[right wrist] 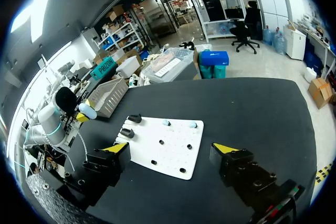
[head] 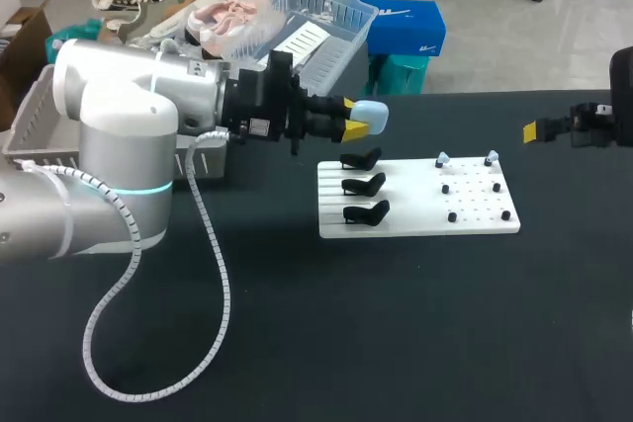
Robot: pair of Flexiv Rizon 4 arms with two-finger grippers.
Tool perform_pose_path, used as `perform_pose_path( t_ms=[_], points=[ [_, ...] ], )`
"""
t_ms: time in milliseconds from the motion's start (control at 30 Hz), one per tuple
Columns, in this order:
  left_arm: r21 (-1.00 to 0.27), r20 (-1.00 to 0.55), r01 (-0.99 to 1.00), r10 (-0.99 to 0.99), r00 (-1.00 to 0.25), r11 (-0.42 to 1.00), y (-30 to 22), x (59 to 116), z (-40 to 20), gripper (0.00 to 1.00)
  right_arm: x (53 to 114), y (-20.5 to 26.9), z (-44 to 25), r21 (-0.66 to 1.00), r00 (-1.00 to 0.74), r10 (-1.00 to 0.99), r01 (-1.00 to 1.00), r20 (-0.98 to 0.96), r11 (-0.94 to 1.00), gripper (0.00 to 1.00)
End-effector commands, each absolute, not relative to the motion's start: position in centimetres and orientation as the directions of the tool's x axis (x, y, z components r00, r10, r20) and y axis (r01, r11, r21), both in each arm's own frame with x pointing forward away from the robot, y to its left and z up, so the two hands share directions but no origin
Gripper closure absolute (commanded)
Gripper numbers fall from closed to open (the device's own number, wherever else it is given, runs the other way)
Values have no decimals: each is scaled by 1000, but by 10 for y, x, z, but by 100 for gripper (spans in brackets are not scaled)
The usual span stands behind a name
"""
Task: Pick up each earbud case from the left stands, insert the matching earbuds, close the lid, and place the case in the box.
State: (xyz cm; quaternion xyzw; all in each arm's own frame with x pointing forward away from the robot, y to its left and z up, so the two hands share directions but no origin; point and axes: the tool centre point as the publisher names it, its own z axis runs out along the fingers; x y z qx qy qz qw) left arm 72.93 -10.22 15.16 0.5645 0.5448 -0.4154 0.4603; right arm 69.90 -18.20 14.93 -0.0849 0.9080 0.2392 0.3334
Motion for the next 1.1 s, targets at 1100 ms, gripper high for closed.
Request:
perform_pose_path(
  t_ms=[1100],
  points=[
    [-39,-994,995,103,-29,-90,-119,718,121,100,699,-183,149,379,-763,3,-317,-646,869,0]
  ],
)
